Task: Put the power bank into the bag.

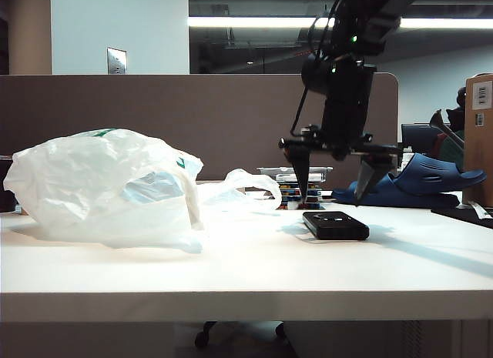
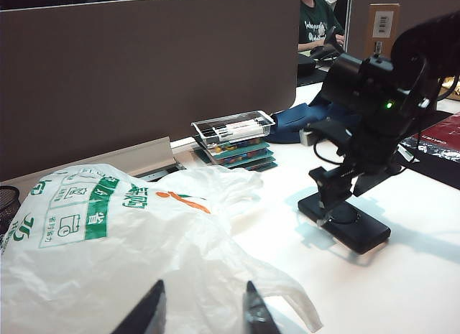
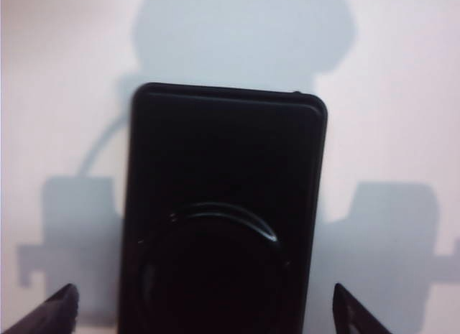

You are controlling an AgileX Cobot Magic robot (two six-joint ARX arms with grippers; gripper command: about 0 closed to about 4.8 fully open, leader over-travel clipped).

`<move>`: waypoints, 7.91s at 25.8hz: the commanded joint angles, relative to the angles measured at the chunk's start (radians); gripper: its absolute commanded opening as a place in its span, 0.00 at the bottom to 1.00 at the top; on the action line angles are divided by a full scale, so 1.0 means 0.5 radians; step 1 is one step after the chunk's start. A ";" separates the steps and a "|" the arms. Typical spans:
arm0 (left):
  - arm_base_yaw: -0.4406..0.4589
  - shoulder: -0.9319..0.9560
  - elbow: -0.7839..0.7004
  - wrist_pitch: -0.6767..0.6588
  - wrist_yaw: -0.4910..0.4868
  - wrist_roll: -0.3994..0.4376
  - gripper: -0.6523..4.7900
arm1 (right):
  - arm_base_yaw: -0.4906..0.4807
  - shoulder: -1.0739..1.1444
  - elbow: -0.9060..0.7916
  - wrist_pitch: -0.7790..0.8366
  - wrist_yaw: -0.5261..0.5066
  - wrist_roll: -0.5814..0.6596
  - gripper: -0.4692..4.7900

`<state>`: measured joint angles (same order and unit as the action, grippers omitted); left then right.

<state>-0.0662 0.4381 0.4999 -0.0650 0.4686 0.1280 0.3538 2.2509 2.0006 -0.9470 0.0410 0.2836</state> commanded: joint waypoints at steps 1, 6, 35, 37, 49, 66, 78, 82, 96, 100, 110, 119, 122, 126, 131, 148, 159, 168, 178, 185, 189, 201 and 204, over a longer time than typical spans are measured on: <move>0.001 -0.002 0.008 0.005 0.006 0.043 0.37 | 0.003 0.026 0.008 0.022 0.063 0.008 1.00; 0.001 -0.002 0.008 -0.011 0.006 0.043 0.37 | 0.004 0.056 0.007 0.056 0.071 0.008 1.00; 0.002 -0.002 0.008 -0.017 0.005 0.043 0.37 | 0.024 0.195 0.007 0.074 0.063 0.011 1.00; 0.002 -0.002 0.008 -0.015 0.005 0.044 0.37 | 0.024 0.195 0.007 0.047 0.063 0.012 1.00; 0.002 -0.002 0.008 -0.009 0.005 0.044 0.37 | 0.024 0.195 0.007 -0.004 0.063 0.077 1.00; 0.002 -0.002 0.009 0.000 0.005 0.047 0.37 | 0.029 0.192 0.008 -0.005 0.056 0.076 0.64; 0.001 0.014 0.009 0.108 0.016 0.119 0.38 | 0.028 0.121 0.034 -0.008 0.062 0.060 0.59; 0.000 0.106 0.014 0.263 0.073 0.118 0.56 | 0.028 0.122 0.177 -0.101 0.062 0.050 0.59; -0.018 0.985 0.255 0.478 0.186 0.280 0.77 | 0.028 0.122 0.440 -0.193 0.023 0.007 0.59; -0.101 1.237 0.455 0.468 0.187 0.360 0.84 | 0.029 0.122 0.440 -0.193 0.008 0.005 0.59; -0.433 1.851 1.062 0.198 -0.049 0.613 0.92 | 0.028 0.123 0.440 -0.200 -0.095 0.000 0.59; -0.468 2.260 1.336 0.098 -0.201 0.752 0.92 | 0.028 0.123 0.443 -0.193 -0.140 0.000 0.59; -0.497 2.325 1.389 0.026 -0.288 0.814 0.92 | 0.028 0.123 0.443 -0.190 -0.140 -0.001 0.59; -0.583 2.387 1.476 -0.140 -0.479 1.039 0.92 | 0.028 0.123 0.443 -0.189 -0.140 -0.001 0.59; -0.655 2.454 1.542 -0.149 -0.597 1.105 0.92 | 0.028 0.123 0.443 -0.192 -0.141 -0.001 0.59; -0.713 2.745 1.661 -0.143 -0.949 1.257 0.92 | 0.028 0.123 0.443 -0.160 -0.142 -0.002 0.59; -0.710 2.790 1.661 -0.026 -1.296 1.263 0.84 | 0.028 0.123 0.443 -0.156 -0.141 -0.007 0.59; -0.707 2.791 1.661 -0.016 -1.348 1.263 0.58 | 0.029 0.123 0.443 -0.149 -0.141 -0.007 0.59; -0.707 2.790 1.661 -0.014 -1.349 1.264 0.11 | 0.030 0.123 0.443 -0.150 -0.143 -0.007 0.59; -0.709 2.773 1.664 -0.014 -1.319 1.261 0.11 | 0.030 0.123 0.443 -0.152 -0.423 -0.006 0.59; -0.712 2.727 1.664 -0.014 -1.107 1.202 0.11 | 0.030 0.123 0.443 -0.146 -0.558 -0.007 0.59; -0.713 2.638 1.665 -0.010 -0.551 0.964 0.11 | 0.030 0.123 0.442 -0.083 -0.887 -0.061 0.59; -0.713 2.618 1.665 0.006 -0.434 0.961 0.11 | 0.034 0.124 0.442 -0.085 -0.965 -0.061 0.58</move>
<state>-0.4202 1.7596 1.3254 -0.0853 0.2123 0.6121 0.3672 2.3238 2.2139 -1.0035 -0.4038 0.2562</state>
